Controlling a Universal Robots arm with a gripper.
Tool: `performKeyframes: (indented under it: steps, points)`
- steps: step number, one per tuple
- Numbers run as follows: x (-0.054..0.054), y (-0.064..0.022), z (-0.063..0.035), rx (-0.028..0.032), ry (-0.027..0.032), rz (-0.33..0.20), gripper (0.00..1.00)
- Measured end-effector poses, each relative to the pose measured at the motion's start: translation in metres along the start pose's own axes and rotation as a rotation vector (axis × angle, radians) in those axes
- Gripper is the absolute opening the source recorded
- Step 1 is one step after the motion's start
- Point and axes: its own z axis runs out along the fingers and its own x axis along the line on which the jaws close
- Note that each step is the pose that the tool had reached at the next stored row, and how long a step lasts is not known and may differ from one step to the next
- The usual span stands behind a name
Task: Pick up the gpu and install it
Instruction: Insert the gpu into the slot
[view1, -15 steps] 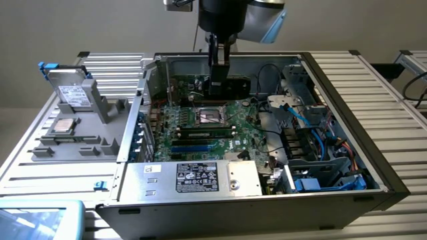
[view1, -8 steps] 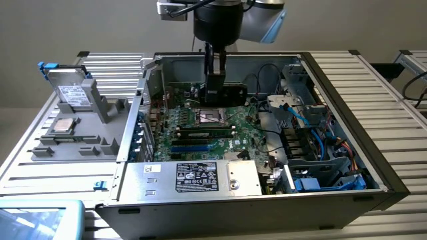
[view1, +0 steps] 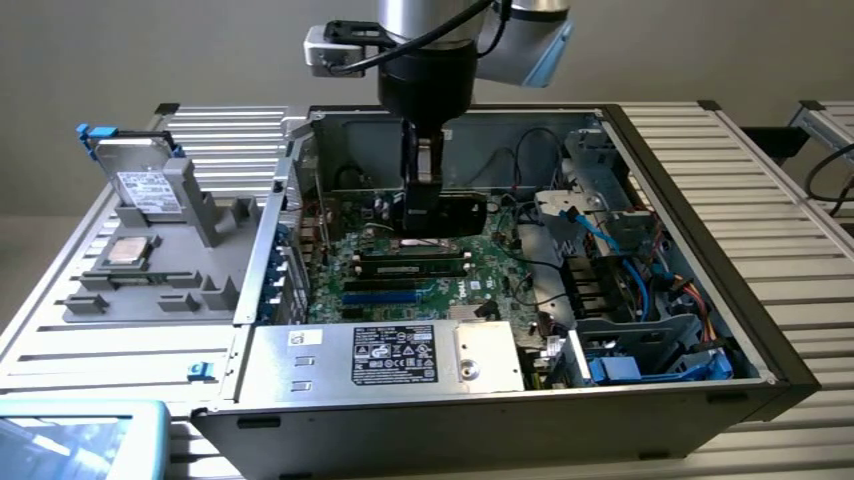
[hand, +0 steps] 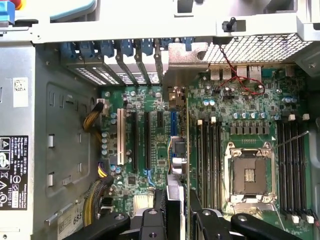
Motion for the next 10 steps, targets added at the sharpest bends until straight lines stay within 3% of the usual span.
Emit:
performKeyframes:
  steps: [10]
  points:
    - [0.0, 0.0046, 0.0169, -0.0017, 0.001, -0.008, 0.28]
